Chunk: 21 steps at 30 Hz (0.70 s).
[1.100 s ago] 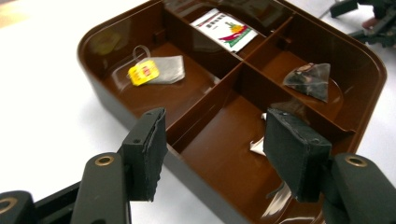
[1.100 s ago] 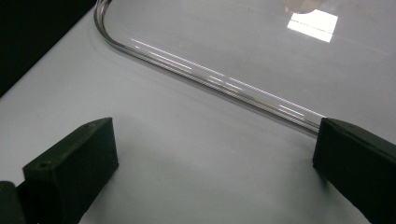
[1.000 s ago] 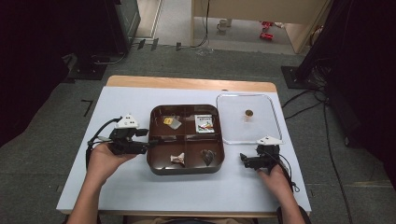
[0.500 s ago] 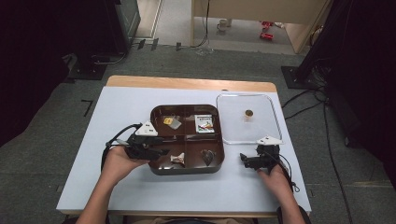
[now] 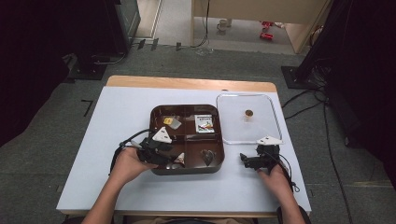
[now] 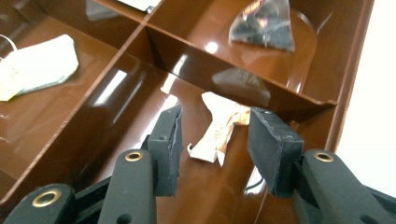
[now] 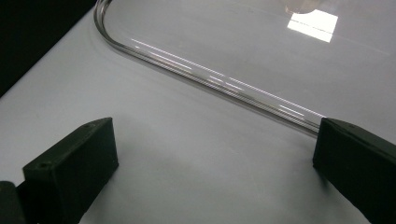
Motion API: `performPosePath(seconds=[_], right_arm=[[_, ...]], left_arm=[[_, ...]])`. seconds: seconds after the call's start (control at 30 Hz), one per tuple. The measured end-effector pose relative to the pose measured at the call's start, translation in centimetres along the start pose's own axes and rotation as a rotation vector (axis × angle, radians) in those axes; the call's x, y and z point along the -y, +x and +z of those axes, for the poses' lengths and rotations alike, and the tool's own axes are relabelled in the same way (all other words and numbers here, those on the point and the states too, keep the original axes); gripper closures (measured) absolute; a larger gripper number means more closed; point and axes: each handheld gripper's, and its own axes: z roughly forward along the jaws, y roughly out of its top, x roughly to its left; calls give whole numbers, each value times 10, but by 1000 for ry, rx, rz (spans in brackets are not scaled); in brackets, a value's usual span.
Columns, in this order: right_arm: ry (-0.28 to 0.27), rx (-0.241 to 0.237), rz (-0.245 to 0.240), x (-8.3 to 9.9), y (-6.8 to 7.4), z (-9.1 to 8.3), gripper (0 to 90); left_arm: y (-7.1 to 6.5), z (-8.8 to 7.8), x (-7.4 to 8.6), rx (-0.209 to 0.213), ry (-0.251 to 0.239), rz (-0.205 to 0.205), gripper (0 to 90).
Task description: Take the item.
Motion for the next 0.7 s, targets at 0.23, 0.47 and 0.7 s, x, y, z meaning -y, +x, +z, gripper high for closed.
performPosePath(seconds=[0.23,0.47,0.7], right_arm=[[0,0,0,0,0,0,0],[0,0,-1,0,0,0,0],[0,0,-1,0,0,0,0]], left_arm=[[-5,10,0,-7,68,22,612],[-7,15,1,-1,112,29,716],[-6,20,1,-9,145,15,785]])
